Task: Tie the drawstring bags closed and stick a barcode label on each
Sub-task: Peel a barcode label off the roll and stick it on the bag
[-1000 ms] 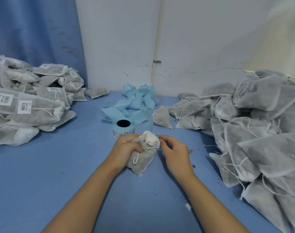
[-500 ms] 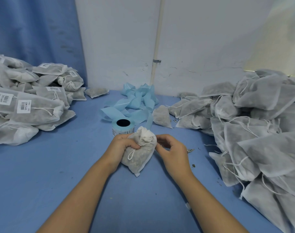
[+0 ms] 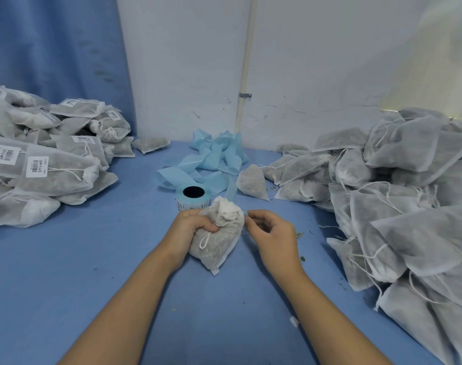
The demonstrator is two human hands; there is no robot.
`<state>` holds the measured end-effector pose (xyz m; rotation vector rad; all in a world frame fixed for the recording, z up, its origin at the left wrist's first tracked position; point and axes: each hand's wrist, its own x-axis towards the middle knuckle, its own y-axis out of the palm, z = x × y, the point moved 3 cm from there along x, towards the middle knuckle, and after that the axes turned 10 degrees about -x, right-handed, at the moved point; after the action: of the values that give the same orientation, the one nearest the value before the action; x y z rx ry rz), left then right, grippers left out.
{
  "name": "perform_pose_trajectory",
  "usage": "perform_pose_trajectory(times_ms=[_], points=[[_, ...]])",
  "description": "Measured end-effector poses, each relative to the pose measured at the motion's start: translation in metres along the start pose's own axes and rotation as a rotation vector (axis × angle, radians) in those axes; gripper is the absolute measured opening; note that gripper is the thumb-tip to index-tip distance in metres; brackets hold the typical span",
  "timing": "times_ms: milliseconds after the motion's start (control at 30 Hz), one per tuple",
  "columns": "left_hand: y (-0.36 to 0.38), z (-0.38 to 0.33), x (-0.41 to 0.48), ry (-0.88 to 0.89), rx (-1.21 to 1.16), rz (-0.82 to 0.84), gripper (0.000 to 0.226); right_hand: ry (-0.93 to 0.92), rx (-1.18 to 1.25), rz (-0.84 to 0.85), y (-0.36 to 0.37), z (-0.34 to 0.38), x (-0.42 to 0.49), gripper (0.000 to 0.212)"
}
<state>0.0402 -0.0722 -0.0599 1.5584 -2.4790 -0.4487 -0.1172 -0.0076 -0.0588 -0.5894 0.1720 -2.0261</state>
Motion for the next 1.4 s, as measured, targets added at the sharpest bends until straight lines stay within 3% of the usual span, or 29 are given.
perform_pose_trajectory(times_ms=[167,333,400,500,633,900,1033,1200,1400], points=[[-0.001,0.0,0.001,0.005,-0.002,-0.006,0.02,0.023,0.101,0.036,-0.001,0.003,0.001,0.018],[0.001,0.0,0.0,0.003,0.014,0.02,0.016,0.052,0.151,0.034,-0.002,-0.001,0.0,0.013],[0.002,0.0,0.001,0.015,0.013,0.024,0.018,0.071,0.174,-0.042,-0.005,-0.002,0.002,0.013],[0.001,0.001,0.001,0.064,0.029,0.011,0.039,0.08,0.163,-0.206,-0.013,-0.004,0.004,0.015],[0.002,0.0,0.001,0.136,0.054,-0.071,0.041,0.168,0.259,-0.3,-0.015,-0.01,0.004,0.017],[0.004,-0.005,0.0,0.298,0.065,-0.11,0.036,0.139,0.338,-0.183,-0.005,-0.001,0.0,0.021],[0.004,-0.006,-0.001,0.309,0.001,-0.115,0.033,-0.021,0.395,0.036,0.005,0.013,-0.004,0.05],[0.005,-0.005,0.0,0.284,-0.053,-0.094,0.03,-0.19,0.228,0.19,0.015,0.02,-0.012,0.059],[0.012,-0.003,-0.001,0.265,-0.074,-0.029,0.032,-0.296,0.061,0.172,0.018,0.018,-0.014,0.074]])
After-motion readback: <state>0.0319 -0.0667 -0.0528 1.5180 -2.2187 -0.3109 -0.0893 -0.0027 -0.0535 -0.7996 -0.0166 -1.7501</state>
